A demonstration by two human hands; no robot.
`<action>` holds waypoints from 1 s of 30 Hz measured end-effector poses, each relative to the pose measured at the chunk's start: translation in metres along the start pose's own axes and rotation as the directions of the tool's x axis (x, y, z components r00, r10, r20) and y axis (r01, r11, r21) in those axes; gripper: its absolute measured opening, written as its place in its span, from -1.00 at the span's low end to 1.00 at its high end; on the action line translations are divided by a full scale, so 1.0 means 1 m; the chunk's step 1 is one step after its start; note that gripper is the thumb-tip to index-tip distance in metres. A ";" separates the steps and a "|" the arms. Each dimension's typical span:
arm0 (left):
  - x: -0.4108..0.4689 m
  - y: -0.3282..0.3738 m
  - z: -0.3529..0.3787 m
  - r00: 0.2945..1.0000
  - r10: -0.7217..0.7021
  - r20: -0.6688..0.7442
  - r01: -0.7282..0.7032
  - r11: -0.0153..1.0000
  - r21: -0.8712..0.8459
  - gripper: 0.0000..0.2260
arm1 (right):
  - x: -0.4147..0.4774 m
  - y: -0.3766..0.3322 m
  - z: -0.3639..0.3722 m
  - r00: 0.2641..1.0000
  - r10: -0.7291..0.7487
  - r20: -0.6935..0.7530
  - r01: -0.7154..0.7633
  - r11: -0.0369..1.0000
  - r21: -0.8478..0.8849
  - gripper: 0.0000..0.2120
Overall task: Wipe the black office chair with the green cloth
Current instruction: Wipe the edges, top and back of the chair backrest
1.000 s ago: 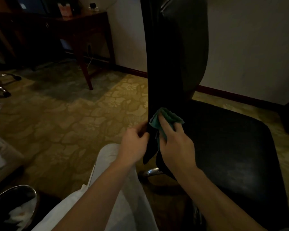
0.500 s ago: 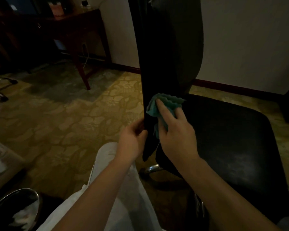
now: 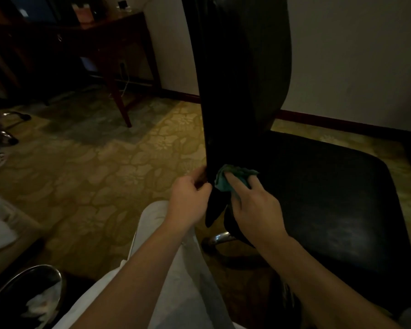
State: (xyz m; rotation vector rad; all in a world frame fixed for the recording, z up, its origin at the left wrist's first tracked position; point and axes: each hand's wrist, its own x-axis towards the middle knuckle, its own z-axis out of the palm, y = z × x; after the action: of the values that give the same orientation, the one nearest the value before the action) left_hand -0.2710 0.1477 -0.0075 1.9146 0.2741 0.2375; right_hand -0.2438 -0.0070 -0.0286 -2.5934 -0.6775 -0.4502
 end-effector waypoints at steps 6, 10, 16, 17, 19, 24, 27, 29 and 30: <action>0.001 0.000 0.001 0.999 -0.027 -0.021 0.027 1.000 -0.008 -0.63 | 0.007 -0.006 0.013 0.996 -0.018 -0.087 0.019 1.000 0.009 -0.59; 0.002 -0.002 -0.004 1.000 -0.028 0.011 0.028 0.999 -0.030 -0.63 | -0.022 0.013 0.048 0.984 0.064 0.168 -0.056 0.997 -0.052 -0.45; 0.003 -0.009 -0.002 1.000 -0.016 0.007 0.016 1.000 -0.019 -0.61 | -0.042 0.037 0.036 0.988 0.070 0.136 -0.075 0.997 0.036 -0.48; 0.003 -0.010 0.000 1.000 -0.011 -0.003 0.011 1.000 -0.019 -0.61 | -0.038 0.033 0.029 0.996 0.048 0.074 -0.053 0.996 0.065 -0.51; 0.002 -0.008 0.001 1.000 0.001 -0.015 -0.002 1.000 -0.027 -0.61 | -0.025 0.018 0.015 0.999 0.011 -0.035 -0.008 0.995 0.095 -0.53; 0.001 -0.002 -0.001 1.000 -0.004 -0.011 0.004 1.000 -0.015 -0.65 | 0.001 -0.012 0.014 0.999 0.027 -0.027 -0.026 0.999 0.039 -0.53; 0.000 -0.003 -0.003 1.000 0.001 -0.010 -0.001 1.000 0.006 -0.64 | -0.008 -0.003 0.038 0.990 0.095 0.106 -0.093 0.995 -0.027 -0.48; 0.000 -0.005 -0.003 1.000 0.006 0.007 -0.006 1.000 -0.019 -0.62 | -0.022 0.009 0.051 0.982 0.088 0.167 -0.082 0.996 -0.046 -0.45; 0.000 -0.005 -0.003 1.000 0.003 0.015 -0.003 0.999 -0.032 -0.60 | -0.029 0.015 0.055 0.974 0.087 0.209 -0.081 0.996 -0.037 -0.43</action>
State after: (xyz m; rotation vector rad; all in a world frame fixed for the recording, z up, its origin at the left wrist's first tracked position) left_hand -0.2728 0.1522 -0.0115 1.8846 0.2560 0.2283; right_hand -0.2491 -0.0041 -0.0919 -2.7097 -0.6306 -0.1604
